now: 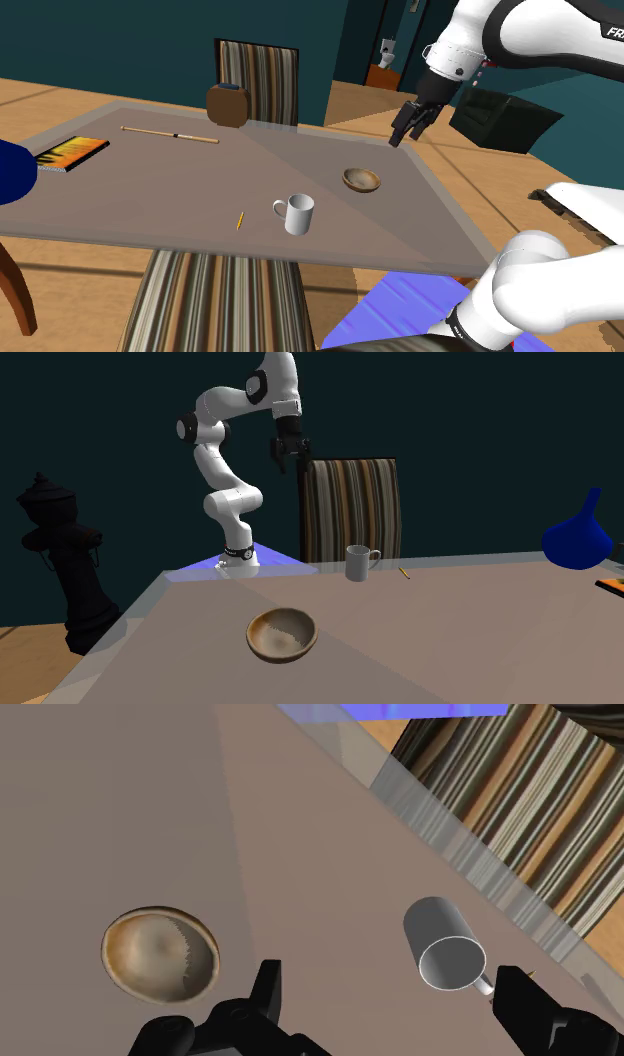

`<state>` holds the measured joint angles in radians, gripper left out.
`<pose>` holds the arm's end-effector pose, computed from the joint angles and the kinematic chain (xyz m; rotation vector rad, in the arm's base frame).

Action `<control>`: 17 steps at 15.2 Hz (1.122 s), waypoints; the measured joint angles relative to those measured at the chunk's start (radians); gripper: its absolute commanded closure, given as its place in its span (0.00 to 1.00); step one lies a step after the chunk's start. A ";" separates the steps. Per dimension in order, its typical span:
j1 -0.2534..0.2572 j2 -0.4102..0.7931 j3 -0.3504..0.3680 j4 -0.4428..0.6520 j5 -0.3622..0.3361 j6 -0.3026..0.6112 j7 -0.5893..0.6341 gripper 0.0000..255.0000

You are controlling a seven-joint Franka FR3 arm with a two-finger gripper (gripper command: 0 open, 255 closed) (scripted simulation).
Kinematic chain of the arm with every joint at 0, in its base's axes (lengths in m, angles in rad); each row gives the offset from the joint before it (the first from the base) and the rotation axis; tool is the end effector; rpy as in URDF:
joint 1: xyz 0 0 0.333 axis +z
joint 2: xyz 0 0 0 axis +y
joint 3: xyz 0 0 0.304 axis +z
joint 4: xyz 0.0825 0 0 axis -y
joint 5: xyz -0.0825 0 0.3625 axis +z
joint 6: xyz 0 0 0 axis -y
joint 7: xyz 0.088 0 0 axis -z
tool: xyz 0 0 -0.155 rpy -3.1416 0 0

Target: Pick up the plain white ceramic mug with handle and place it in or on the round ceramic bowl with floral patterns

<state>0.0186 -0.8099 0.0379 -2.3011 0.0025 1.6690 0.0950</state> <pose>0.3050 0.0207 0.5762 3.1158 -0.0745 0.2793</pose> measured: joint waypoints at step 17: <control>-0.069 0.331 0.208 -0.164 0.044 0.487 0.393 0.00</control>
<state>-0.0502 -0.4788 0.2463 -2.4653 0.0462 2.1557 0.4880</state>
